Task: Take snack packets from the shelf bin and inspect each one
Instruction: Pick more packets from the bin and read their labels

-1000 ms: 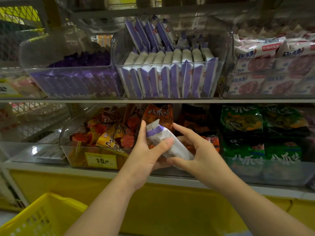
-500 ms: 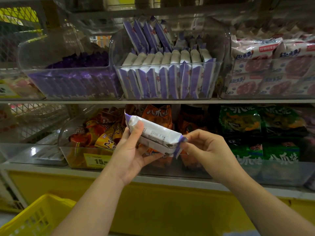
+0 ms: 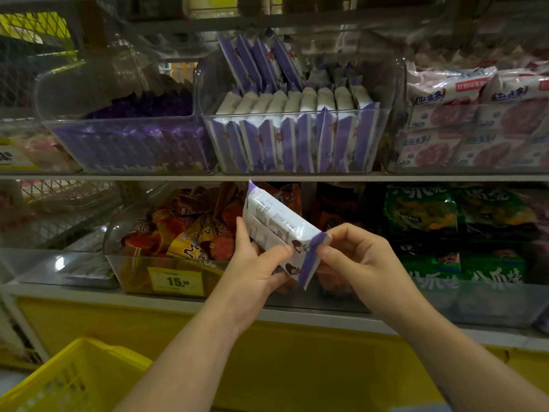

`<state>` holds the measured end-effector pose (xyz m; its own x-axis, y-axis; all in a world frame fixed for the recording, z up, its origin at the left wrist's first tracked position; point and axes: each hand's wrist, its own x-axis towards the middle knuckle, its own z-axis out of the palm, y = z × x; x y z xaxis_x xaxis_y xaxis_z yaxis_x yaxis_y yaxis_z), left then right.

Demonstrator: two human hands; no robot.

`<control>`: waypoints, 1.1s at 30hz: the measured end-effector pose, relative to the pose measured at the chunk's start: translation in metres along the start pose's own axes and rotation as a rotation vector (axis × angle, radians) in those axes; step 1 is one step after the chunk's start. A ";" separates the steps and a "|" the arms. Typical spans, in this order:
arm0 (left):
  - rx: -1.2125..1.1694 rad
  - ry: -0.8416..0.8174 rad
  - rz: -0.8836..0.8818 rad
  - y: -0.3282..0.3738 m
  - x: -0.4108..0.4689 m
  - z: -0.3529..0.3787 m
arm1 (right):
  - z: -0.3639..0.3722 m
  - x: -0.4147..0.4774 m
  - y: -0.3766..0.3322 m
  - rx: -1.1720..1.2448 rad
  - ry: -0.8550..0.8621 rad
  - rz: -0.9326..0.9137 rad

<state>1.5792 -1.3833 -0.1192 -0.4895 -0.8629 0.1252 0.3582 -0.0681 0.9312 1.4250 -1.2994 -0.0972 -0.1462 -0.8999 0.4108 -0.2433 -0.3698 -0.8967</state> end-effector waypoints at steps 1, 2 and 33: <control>-0.016 0.009 -0.006 0.000 0.000 0.001 | 0.000 -0.001 0.000 -0.021 -0.009 -0.009; -0.038 0.017 -0.008 0.000 0.000 0.002 | 0.001 -0.001 0.000 -0.039 -0.022 -0.016; -0.063 -0.051 0.119 0.018 -0.017 0.007 | 0.010 -0.002 -0.009 0.193 0.024 -0.045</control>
<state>1.5886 -1.3663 -0.1023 -0.4797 -0.8404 0.2522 0.4647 0.0005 0.8855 1.4367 -1.2964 -0.0918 -0.1628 -0.8767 0.4527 -0.0617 -0.4489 -0.8915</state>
